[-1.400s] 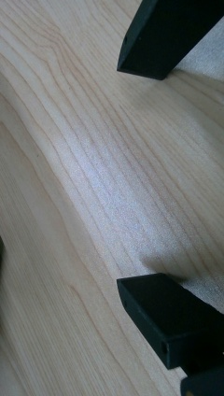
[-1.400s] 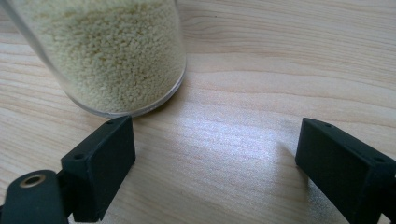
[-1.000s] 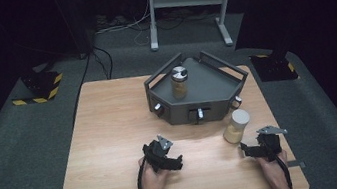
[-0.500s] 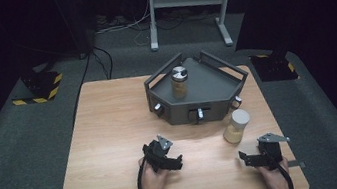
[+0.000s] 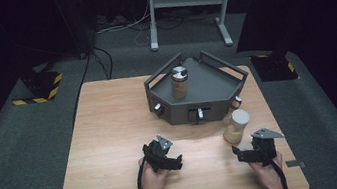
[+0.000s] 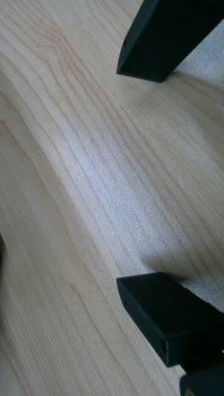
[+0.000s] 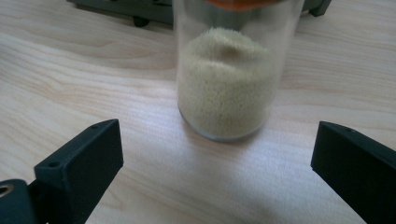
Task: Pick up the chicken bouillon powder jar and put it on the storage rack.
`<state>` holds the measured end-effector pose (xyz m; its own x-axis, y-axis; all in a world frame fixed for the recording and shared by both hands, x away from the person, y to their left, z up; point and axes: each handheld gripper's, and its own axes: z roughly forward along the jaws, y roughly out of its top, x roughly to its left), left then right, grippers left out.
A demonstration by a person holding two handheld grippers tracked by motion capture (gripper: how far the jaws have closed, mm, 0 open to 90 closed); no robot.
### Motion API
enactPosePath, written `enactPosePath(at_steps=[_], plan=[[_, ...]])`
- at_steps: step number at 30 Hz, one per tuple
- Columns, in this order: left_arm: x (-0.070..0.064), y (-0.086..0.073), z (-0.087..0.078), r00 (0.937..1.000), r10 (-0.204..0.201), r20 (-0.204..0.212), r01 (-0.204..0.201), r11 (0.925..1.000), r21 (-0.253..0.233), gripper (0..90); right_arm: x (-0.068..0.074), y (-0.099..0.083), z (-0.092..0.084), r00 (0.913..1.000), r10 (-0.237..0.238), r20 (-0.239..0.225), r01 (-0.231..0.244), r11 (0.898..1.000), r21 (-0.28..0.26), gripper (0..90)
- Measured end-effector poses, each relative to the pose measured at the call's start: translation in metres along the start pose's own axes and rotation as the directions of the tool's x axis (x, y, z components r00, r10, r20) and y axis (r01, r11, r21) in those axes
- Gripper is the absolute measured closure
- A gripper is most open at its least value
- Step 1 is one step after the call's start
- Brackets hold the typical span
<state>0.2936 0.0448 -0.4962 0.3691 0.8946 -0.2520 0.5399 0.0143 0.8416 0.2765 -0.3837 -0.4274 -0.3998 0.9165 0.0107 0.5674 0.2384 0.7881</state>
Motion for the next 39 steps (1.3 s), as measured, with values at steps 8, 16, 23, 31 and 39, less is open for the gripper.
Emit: enactPosePath(at_steps=[8, 16, 23, 31, 39], plan=[[0.0, 0.0, 0.0, 1.0, 0.0, 0.0, 0.0, 1.0, 0.0, 1.5, 0.0, 0.018, 0.008, 1.0, 0.001, 0.007, -0.001, 1.0, -0.017, 3.5], [0.0, 0.0, 0.0, 1.0, 0.0, -0.001, 0.0, 1.0, -0.001, 1.7, -0.003, 0.037, 0.019, 0.9997, 0.009, 0.021, -0.008, 1.0, -0.03, 6.6], [0.0, 0.0, 0.0, 1.0, 0.0, -0.002, 0.0, 1.0, -0.002, 1.7, -0.007, 0.043, 0.029, 0.9997, 0.023, 0.011, -0.022, 0.999, -0.028, 8.7], [0.0, 0.0, 0.0, 1.0, -0.001, -0.002, 0.001, 1.0, -0.002, 1.7, -0.007, 0.043, 0.035, 0.9997, 0.026, 0.0, -0.025, 0.999, -0.044, 14.9], [0.0, 0.0, 0.0, 1.0, -0.001, -0.002, 0.001, 1.0, -0.002, 1.7, -0.006, 0.042, 0.036, 0.9999, 0.011, -0.001, -0.011, 0.998, -0.064, 28.7]])
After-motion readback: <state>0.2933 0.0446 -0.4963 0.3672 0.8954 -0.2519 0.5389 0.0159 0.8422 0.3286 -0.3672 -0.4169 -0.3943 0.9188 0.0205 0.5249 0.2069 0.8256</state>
